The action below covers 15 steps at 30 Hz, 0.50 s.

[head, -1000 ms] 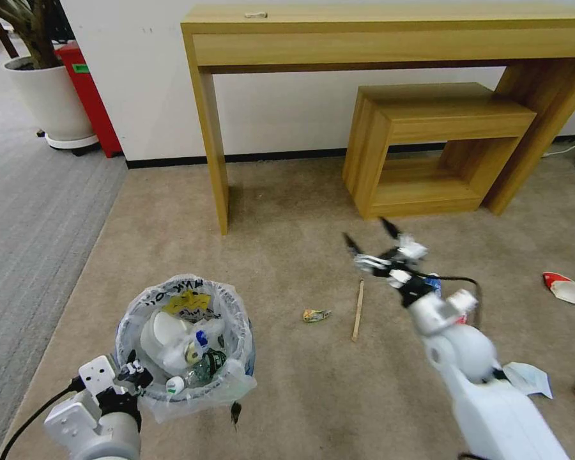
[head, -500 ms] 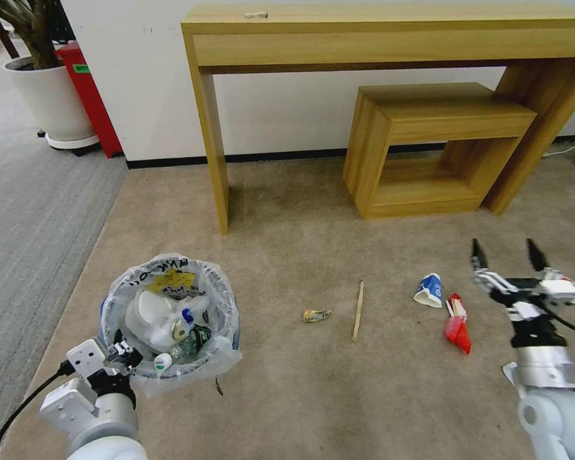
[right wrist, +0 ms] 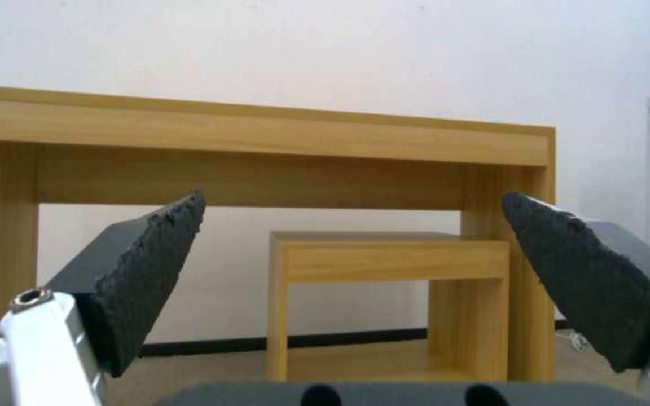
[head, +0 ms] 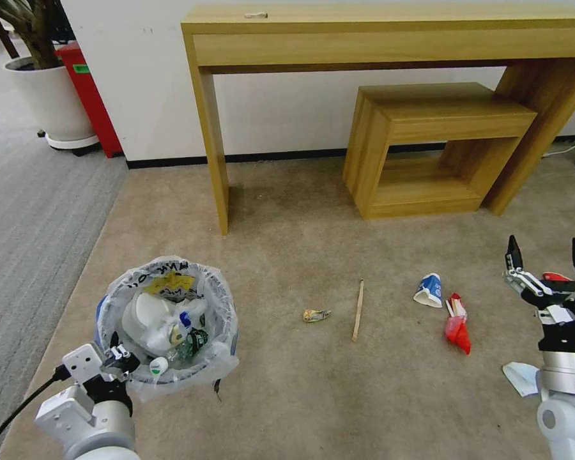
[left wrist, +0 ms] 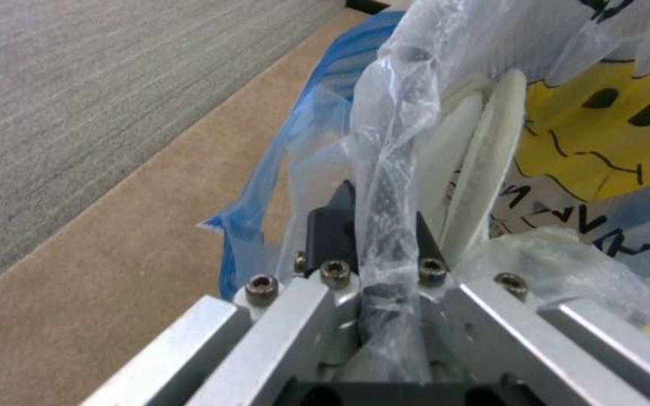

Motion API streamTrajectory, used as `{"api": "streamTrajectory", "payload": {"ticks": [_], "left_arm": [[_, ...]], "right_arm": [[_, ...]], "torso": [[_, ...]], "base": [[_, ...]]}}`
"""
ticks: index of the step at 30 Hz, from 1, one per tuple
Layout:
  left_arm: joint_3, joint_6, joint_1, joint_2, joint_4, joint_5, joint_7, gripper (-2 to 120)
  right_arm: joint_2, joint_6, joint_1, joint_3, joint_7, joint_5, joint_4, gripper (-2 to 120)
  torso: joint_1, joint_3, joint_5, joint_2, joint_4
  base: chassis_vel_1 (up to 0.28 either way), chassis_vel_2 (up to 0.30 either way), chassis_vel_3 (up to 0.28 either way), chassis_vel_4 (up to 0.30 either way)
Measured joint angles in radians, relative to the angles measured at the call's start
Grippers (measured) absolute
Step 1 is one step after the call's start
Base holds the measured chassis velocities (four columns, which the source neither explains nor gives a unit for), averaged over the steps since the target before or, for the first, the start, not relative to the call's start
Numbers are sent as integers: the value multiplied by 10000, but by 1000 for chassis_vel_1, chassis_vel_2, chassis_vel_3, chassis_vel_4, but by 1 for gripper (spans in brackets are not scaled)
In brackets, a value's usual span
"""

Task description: Pick up the trash bin and place the garbage on the floor into it.

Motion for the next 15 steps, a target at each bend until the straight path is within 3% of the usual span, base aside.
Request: {"api": "streamTrajectory", "payload": {"ticks": [15], "left_arm": [[2,-33,-23,107,71,-40,20,0]], "right_arm": [[100,235,-179,-32,-17,-165,-10,100]], "torso": [[0,0,0,0,-1]], "base": [[-60,-57,-54,-58]]}}
